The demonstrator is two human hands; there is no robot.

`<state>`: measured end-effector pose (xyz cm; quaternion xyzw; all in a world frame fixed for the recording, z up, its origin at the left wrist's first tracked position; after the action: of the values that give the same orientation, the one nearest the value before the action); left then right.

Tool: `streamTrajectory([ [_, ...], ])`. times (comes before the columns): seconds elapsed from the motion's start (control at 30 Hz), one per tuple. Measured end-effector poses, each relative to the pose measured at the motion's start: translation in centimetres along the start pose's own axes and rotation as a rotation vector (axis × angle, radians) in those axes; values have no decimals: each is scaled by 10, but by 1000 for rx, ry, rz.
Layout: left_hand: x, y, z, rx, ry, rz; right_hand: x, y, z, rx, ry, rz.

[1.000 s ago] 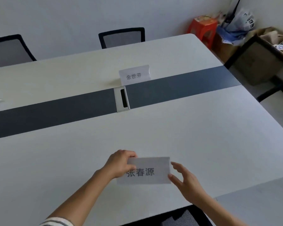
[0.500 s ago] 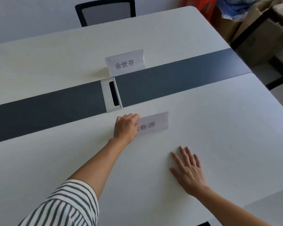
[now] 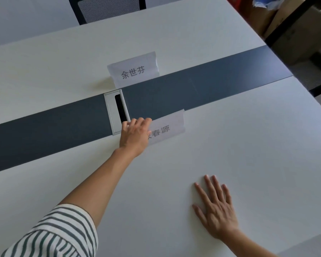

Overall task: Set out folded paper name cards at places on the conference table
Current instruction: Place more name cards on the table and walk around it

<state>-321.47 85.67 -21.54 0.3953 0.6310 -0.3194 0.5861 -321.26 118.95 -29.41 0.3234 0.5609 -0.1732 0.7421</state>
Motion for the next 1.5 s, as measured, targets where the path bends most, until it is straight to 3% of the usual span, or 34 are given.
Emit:
streamTrajectory([
  [0.37,-3,3,-1,2,-56,72,0,0,1,-16,-11,-33],
  [0.53,-33,33,-20,-33,69,-165,0,2,0,-19,-9,-42],
  [0.57,-38,45,-27,-31,117,-151,-1,2,0,-23,-6,-41],
  [0.77,-33,164,-35,-234,405,404,-4,4,2,-20,-30,-5],
  [1.0,-37,320,-39,-457,647,481,-49,30,3,-11,-152,218],
  [1.17,-49,402,-75,-580,864,391,-69,100,-10,56,-541,438],
  [1.5,-74,547,-201,-978,1315,-44,-108,230,-42,-38,-967,454],
])
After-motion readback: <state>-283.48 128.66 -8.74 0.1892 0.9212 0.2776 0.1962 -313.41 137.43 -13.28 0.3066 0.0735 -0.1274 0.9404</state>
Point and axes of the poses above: each hand's wrist, its own y-axis away from the middle knuckle, its own x-axis out of the palm, z = x × y, the point moved 4 cm from there along -y, towards the middle knuckle
